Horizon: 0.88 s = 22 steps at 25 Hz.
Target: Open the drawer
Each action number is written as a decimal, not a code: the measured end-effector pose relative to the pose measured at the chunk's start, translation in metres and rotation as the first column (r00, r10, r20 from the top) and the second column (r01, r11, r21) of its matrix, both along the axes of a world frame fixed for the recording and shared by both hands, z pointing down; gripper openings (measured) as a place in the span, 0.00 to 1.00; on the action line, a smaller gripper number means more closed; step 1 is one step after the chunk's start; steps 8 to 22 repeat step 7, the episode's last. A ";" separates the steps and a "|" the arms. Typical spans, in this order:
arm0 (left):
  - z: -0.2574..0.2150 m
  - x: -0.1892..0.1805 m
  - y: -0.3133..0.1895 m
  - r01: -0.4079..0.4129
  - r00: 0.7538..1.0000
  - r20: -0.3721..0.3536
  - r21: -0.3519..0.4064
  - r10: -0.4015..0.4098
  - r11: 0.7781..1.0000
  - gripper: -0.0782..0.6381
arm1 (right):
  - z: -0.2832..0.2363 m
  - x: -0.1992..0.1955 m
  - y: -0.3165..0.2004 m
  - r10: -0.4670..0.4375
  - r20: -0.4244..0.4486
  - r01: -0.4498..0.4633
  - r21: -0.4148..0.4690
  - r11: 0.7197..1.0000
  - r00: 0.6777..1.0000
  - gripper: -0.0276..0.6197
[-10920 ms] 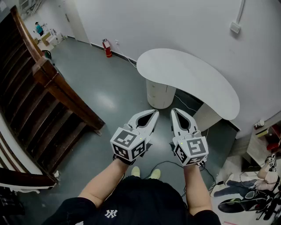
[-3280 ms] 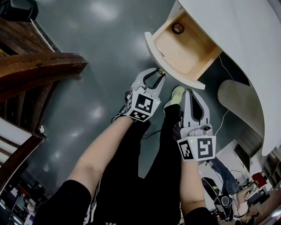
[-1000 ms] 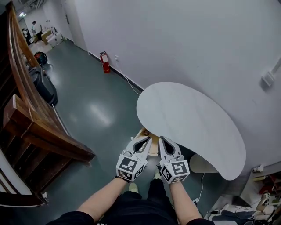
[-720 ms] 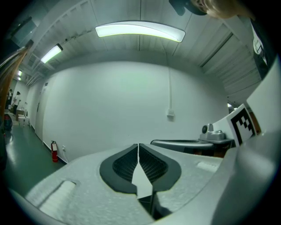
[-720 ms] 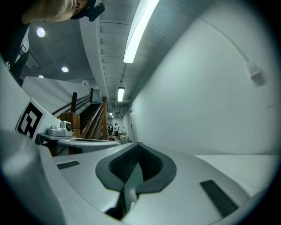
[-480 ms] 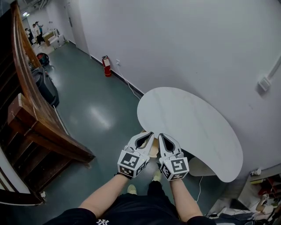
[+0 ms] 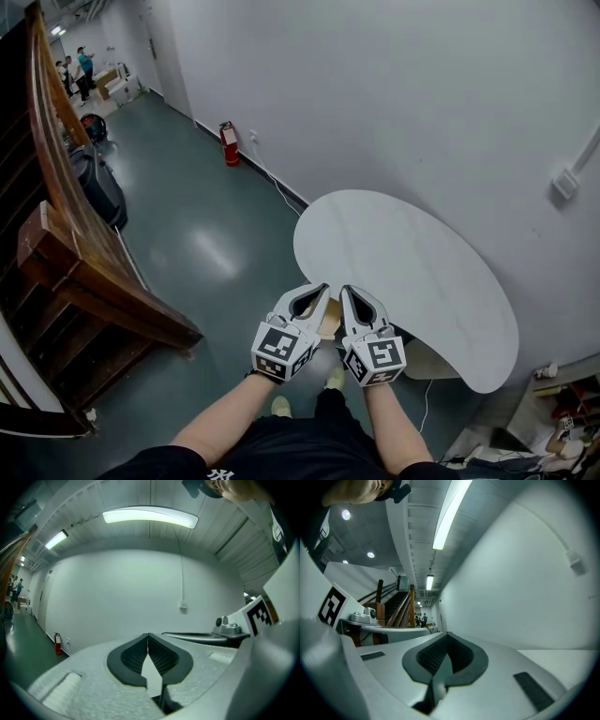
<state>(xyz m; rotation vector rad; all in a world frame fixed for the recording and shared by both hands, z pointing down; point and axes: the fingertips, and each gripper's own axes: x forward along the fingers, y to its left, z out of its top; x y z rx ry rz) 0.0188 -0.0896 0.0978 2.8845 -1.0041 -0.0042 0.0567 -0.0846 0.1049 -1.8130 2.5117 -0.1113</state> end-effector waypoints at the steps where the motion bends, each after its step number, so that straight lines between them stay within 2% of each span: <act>1: 0.001 -0.001 -0.001 0.003 1.000 0.001 -0.001 -0.003 1.000 0.13 | 0.000 0.000 -0.001 -0.001 -0.001 0.001 0.000 1.000 1.000 0.06; 22: 0.002 -0.001 -0.002 0.012 1.000 0.001 -0.008 -0.012 1.000 0.12 | -0.003 0.001 -0.003 0.000 -0.002 0.000 0.001 1.000 1.000 0.06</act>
